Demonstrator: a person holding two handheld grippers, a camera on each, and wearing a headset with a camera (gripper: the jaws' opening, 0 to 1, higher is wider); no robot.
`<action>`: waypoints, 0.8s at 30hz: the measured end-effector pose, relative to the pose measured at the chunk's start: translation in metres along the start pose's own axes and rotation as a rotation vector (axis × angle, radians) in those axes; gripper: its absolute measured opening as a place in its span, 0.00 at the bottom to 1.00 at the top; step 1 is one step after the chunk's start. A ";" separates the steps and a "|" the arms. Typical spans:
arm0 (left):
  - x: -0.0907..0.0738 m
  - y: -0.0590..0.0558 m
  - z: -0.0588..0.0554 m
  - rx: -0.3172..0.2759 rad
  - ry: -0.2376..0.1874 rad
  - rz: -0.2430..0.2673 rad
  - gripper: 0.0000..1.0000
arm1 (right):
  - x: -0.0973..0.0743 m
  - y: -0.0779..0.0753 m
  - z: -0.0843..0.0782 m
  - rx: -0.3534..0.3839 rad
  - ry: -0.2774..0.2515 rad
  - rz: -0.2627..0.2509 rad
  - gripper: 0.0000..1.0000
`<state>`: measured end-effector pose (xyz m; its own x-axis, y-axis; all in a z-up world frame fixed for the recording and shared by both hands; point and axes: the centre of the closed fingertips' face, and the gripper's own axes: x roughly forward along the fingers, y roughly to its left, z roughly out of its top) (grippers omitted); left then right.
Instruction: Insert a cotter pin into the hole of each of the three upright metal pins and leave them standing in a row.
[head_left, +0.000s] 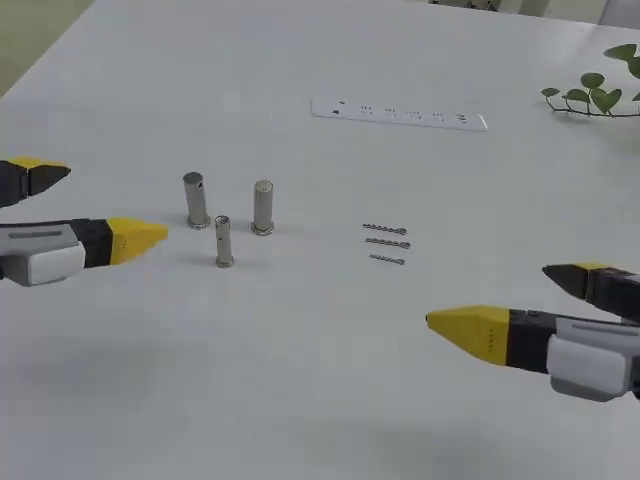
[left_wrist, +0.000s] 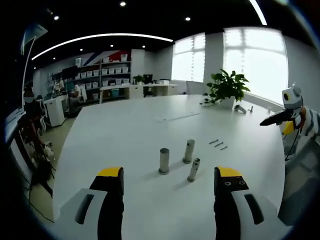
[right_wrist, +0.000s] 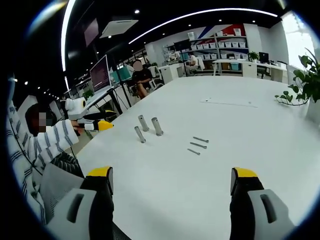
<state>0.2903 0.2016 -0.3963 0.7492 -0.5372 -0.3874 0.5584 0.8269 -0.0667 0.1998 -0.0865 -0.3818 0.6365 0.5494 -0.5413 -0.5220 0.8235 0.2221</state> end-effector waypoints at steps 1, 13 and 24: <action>0.003 0.001 0.000 -0.004 0.000 -0.002 0.70 | 0.000 0.000 0.000 0.001 0.000 -0.001 0.97; 0.041 0.006 -0.004 -0.004 0.018 -0.031 0.61 | 0.000 -0.005 -0.002 0.013 0.010 -0.016 0.96; 0.076 0.005 -0.010 -0.093 0.017 -0.033 0.47 | 0.001 -0.007 -0.003 0.020 0.020 -0.017 0.96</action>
<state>0.3465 0.1666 -0.4352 0.7240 -0.5623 -0.3995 0.5469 0.8209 -0.1643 0.2021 -0.0923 -0.3867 0.6339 0.5325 -0.5609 -0.4995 0.8356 0.2286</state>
